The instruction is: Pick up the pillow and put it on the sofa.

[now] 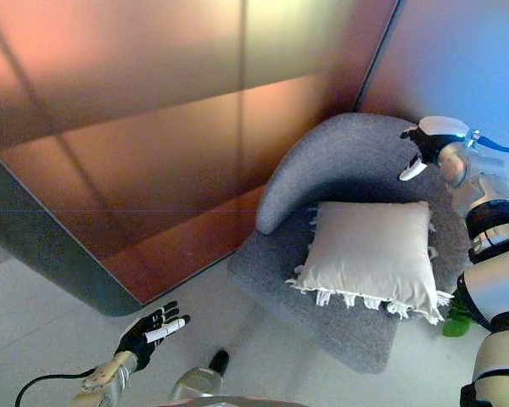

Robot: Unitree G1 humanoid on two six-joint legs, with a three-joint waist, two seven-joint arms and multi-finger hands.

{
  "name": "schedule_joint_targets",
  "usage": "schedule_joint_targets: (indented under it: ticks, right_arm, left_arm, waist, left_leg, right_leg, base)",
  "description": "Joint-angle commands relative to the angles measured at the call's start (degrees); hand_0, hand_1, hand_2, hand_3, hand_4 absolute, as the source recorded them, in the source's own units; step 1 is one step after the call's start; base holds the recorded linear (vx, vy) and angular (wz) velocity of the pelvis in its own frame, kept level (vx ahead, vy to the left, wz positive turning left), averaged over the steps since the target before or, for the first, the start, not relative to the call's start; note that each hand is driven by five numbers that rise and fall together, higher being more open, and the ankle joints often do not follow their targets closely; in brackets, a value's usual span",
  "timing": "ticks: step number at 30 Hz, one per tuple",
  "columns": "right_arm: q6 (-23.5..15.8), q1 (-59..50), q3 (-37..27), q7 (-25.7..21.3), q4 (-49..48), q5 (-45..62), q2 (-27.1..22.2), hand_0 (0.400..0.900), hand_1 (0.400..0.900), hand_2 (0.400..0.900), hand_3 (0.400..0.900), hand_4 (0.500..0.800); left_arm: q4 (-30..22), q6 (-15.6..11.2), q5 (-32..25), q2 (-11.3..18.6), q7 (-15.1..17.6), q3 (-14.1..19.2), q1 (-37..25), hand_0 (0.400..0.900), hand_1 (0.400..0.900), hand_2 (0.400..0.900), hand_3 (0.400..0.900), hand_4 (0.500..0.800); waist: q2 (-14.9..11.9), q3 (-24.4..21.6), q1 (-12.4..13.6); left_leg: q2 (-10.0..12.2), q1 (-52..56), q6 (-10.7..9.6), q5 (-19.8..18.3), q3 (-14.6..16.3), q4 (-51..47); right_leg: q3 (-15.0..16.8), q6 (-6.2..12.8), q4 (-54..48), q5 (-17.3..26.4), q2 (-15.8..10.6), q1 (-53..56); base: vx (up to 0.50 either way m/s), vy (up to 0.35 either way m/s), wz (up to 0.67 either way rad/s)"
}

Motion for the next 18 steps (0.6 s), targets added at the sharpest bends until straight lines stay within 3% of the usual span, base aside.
schedule_joint_targets:
  ticks: [1,10,13,18]
  right_arm:
    - [1.5,-5.3,-1.5,-2.3,-3.5,9.0,-3.7,0.9,0.9,0.9,0.9,0.8]
    - [4.6,13.7,-19.2,-4.9,-17.1,30.7,3.4,0.9,0.9,0.9,0.9,0.8]
    - [4.2,23.6,-24.2,-9.8,-24.1,36.9,9.6,0.9,0.9,0.9,0.9,0.8]
    - [0.0,39.9,-30.5,-14.5,-32.6,37.9,19.6,0.9,0.9,0.9,0.9,0.8]
  left_arm:
    - [-0.7,-3.7,-2.2,1.3,-1.4,-3.1,-3.2,0.9,0.9,0.9,0.9,0.8]
    - [0.6,-3.9,-1.2,-1.3,-1.3,-2.7,-4.1,0.9,0.9,0.9,0.9,0.8]
    - [1.0,-4.8,-0.9,-2.7,-0.3,-2.3,-4.0,0.9,0.9,0.9,0.9,0.8]
    - [0.6,-6.1,-0.4,-5.2,1.2,-2.0,-3.1,0.9,0.9,0.9,0.9,0.8]
  waist:
    - [-1.6,-5.0,-0.8]
    - [-0.2,-5.1,-4.9]
    - [0.5,-4.8,-7.0]
    - [1.6,-4.6,-10.0]
  left_leg:
    - [-0.4,2.2,-0.3,-7.1,1.9,0.2]
    - [0.0,2.8,0.0,-8.2,4.8,0.5]
    - [0.1,3.2,0.2,-8.6,5.9,0.4]
    - [0.4,3.7,0.6,-9.2,7.9,0.3]
  right_leg:
    - [1.3,0.65,4.9,-1.4,0.1,-2.5]
    - [3.9,0.79,5.5,-1.4,-0.2,-3.5]
    - [5.2,0.78,5.6,-1.3,-0.1,-3.9]
    - [7.5,0.88,5.7,-1.4,0.1,-4.6]
  base:
    - [-0.07,0.035,-0.15]
    - [-0.09,0.04,-0.19]
    - [-0.09,0.029,-0.26]
    - [-0.09,0.044,-0.25]
